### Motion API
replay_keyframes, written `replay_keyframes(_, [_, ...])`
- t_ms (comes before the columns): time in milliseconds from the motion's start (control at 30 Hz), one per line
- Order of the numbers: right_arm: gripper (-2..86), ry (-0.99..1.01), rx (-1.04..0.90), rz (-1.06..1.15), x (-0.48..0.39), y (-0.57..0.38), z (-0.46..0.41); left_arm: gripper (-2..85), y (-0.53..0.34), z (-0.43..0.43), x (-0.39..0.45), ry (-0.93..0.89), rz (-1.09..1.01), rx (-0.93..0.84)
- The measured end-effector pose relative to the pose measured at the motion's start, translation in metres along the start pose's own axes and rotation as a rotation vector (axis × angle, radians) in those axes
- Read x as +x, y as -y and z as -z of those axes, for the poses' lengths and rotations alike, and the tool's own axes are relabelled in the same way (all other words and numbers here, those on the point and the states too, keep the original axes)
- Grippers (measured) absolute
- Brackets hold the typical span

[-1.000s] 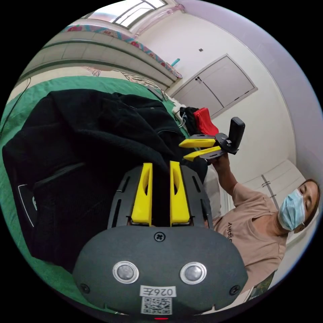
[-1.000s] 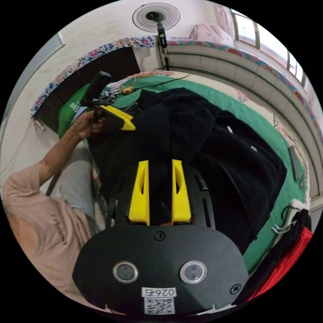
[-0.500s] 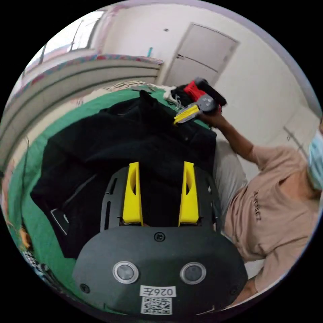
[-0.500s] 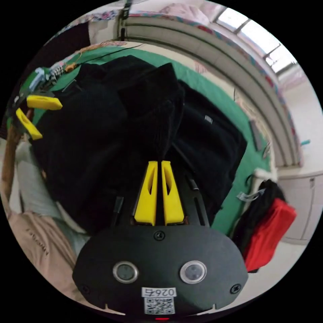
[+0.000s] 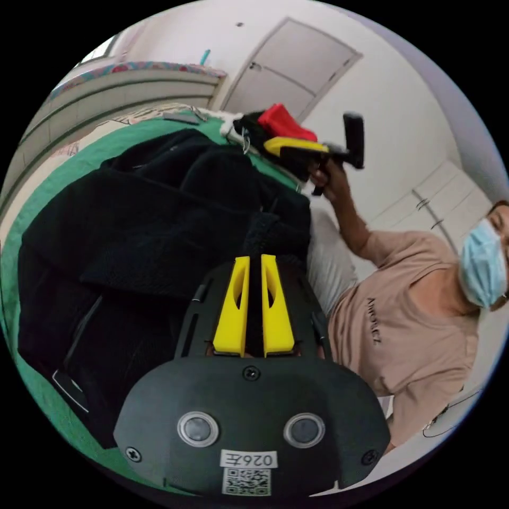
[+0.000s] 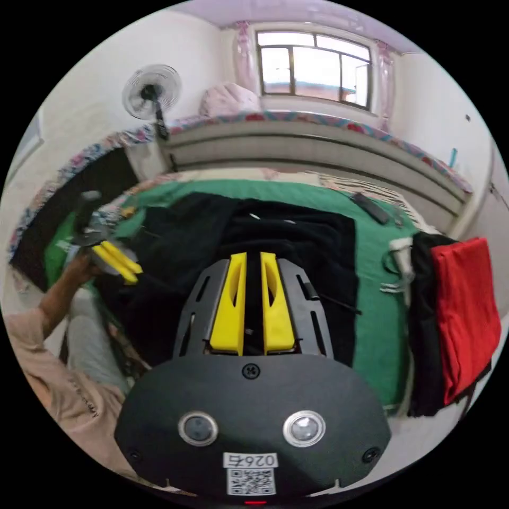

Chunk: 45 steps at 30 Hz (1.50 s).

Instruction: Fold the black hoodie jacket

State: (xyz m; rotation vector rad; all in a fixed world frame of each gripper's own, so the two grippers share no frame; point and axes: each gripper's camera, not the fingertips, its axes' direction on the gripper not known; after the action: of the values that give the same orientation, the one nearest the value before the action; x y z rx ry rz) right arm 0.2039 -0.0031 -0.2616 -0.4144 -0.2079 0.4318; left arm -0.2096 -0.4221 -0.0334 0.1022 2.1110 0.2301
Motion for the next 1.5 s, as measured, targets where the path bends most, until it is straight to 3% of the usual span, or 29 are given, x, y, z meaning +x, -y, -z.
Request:
replay_keyframes(133, [5.7, 0.384, -0.18, 0.083, -0.01, 0.025, -0.047, 3.8, 0.0, 0.03, -0.007, -0.112, -0.013, 0.129])
replay_keyframes(233, [5.4, 0.418, -0.122, 0.021, -0.004, 0.036, -0.057, 3.6, 0.025, 0.071, -0.023, 0.03, 0.033, 0.198])
replay_keyframes(333, [5.1, 0.409, -0.014, -0.059, 0.01, 0.04, -0.057, 2.3, 0.079, 0.153, -0.051, 0.513, 0.07, 0.367])
replay_keyframes(367, [5.0, 0.393, 0.0, -0.062, 0.012, 0.039, -0.058, 0.5, 0.09, 0.187, -0.066, 0.713, 0.199, 0.481])
replay_keyframes(400, [4.9, 0.325, 0.017, -0.068, 0.014, 0.037, -0.06, -0.1, 0.092, 0.209, -0.082, 0.747, 0.353, 0.541])
replay_keyframes(467, [4.6, 0.171, 0.012, -0.046, 0.016, 0.03, -0.066, -0.6, 0.083, 0.21, -0.093, 0.569, 0.334, 0.626])
replay_keyframes(533, [4.3, 0.009, -0.084, -0.002, 0.018, 0.028, -0.078, -0.8, 0.074, 0.184, -0.091, 0.449, 0.235, 0.581])
replay_keyframes(600, [4.3, -0.05, -0.113, 0.015, 0.021, 0.029, -0.08, -0.9, 0.055, 0.128, -0.076, 0.453, 0.147, 0.378])
replay_keyframes(700, [4.4, -0.094, -0.146, 0.033, 0.018, 0.03, -0.083, -0.8, 0.019, 0.07, -0.055, 0.513, 0.13, 0.221])
replay_keyframes(833, [3.1, -0.146, -0.205, 0.095, 0.004, 0.038, -0.091, -0.8, -0.015, 0.029, -0.035, 0.447, 0.114, 0.168])
replay_keyframes(967, [2.8, -0.066, -0.218, 0.078, -0.002, 0.046, -0.095, -0.9, -0.012, 0.004, -0.041, 0.406, 0.143, 0.056])
replay_keyframes(1033, [3.4, -0.044, -0.226, 0.088, -0.003, 0.051, -0.093, -1.0, -0.003, 0.001, -0.054, 0.425, 0.17, 0.037])
replay_keyframes(1167, [5.5, -0.15, -0.245, 0.098, 0.006, 0.059, -0.094, -0.9, 0.001, -0.011, -0.118, 0.775, 0.454, -0.128])
replay_keyframes(1267, [8.3, -0.208, -0.285, 0.089, 0.02, 0.066, -0.104, -1.0, -0.016, 0.01, -0.139, 0.578, 0.553, 0.056])
replay_keyframes(1333, [10.4, -0.169, -0.33, 0.059, 0.035, 0.074, -0.115, -1.0, -0.027, 0.016, -0.14, 0.532, 0.564, 0.075])
replay_keyframes(1500, [11.8, -0.087, -0.389, -0.015, 0.06, 0.09, -0.131, -1.0, -0.064, 0.05, -0.071, 0.479, 0.362, 0.285])
